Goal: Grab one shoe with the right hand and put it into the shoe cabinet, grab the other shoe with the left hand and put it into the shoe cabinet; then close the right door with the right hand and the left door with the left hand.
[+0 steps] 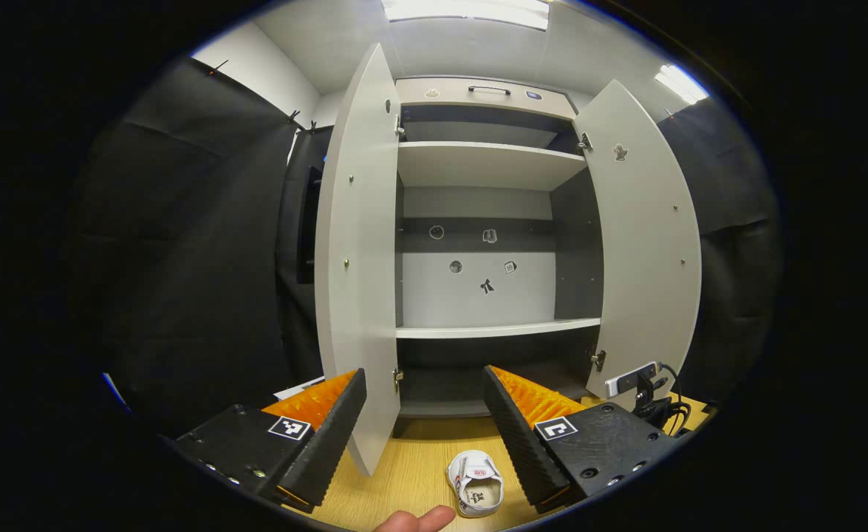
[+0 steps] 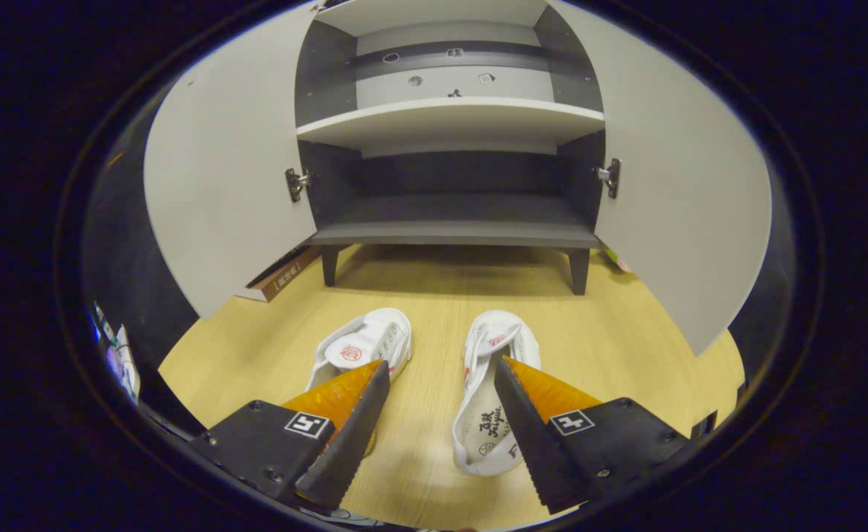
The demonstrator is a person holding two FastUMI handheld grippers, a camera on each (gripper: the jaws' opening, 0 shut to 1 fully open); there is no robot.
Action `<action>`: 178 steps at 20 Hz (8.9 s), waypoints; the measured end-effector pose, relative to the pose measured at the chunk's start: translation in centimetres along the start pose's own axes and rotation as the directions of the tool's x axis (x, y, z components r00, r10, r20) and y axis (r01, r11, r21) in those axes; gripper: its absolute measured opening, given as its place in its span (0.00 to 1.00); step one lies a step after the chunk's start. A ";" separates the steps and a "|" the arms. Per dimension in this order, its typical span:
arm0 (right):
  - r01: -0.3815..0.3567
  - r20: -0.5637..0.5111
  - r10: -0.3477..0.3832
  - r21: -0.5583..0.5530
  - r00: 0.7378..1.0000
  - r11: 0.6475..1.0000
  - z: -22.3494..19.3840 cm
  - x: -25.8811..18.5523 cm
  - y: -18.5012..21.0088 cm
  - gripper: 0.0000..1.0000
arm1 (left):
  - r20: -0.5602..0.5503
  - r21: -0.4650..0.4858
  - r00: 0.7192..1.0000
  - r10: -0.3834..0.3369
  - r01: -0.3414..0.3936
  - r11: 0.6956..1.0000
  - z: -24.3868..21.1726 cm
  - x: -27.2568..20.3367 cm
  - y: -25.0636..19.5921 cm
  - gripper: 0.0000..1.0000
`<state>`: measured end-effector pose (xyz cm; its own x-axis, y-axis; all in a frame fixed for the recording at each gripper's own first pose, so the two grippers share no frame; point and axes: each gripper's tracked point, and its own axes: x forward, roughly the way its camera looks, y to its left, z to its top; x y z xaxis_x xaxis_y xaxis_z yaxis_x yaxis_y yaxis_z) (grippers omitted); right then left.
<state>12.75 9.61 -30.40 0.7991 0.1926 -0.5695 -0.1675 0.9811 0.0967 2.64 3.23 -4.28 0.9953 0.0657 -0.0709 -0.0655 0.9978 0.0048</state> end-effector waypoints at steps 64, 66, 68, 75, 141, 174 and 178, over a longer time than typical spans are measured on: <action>0.164 0.073 -0.153 -0.187 0.985 0.969 42.6 11.5 -7.0 0.01 | -0.055 0.006 0.996 -0.070 0.071 0.997 -3.2 -1.3 -2.6 0.95; 0.161 0.041 -0.156 -0.171 0.987 0.972 42.2 11.6 -7.0 0.04 | -0.067 0.021 0.995 -0.070 0.072 0.997 -3.7 -1.4 -2.3 0.95; 0.160 0.012 -0.160 -0.148 0.987 0.976 42.0 11.7 -7.1 0.04 | -0.079 0.028 0.994 -0.072 0.074 0.997 -4.1 -1.7 -2.2 0.95; 0.210 0.004 -0.212 -0.161 0.977 0.964 42.4 11.3 -7.7 0.17 | -0.064 0.031 0.996 -0.063 0.065 0.997 -3.8 -2.2 -1.7 0.94; 0.197 0.454 -0.182 0.014 0.872 0.980 8.3 -22.0 -11.5 0.84 | -0.687 -0.059 0.721 -0.095 0.075 0.995 -35.0 6.0 -4.3 0.96; 0.090 0.374 -0.050 -0.092 0.926 0.992 7.9 -16.5 -7.2 0.84 | -0.418 -0.129 0.908 0.032 -0.095 0.987 -14.8 5.0 -2.4 0.00; 0.054 0.383 -0.007 -0.113 0.924 0.992 8.2 -16.3 -5.8 0.84 | -0.327 -0.157 0.945 -0.010 -0.044 0.987 -5.5 8.5 -3.1 0.00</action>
<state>5.38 0.95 -15.01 0.9606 0.1779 -0.2136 -0.1879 0.9818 -0.0269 10.87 0.74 -10.40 0.9180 0.0526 -0.3931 -0.1198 0.9816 -0.1485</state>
